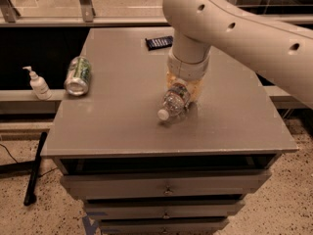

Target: Knock water bottle over

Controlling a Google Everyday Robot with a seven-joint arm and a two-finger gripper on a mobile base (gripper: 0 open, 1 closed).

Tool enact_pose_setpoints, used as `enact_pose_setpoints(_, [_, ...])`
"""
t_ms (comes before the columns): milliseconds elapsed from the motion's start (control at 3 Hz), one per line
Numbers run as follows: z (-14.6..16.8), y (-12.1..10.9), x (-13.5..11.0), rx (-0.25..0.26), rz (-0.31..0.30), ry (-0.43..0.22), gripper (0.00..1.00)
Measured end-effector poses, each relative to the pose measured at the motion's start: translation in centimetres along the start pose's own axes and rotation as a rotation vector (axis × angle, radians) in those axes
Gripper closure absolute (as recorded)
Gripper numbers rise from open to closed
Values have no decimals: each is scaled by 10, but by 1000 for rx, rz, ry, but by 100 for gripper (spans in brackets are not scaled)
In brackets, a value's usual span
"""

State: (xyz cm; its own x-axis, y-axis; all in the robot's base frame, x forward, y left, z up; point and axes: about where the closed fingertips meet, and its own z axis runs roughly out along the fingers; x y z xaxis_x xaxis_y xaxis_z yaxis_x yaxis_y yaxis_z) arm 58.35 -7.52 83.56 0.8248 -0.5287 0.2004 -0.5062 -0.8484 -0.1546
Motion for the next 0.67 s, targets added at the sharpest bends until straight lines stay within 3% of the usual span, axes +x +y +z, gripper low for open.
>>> enact_pose_setpoints(667, [2,8,-4,-45,-52,19,5])
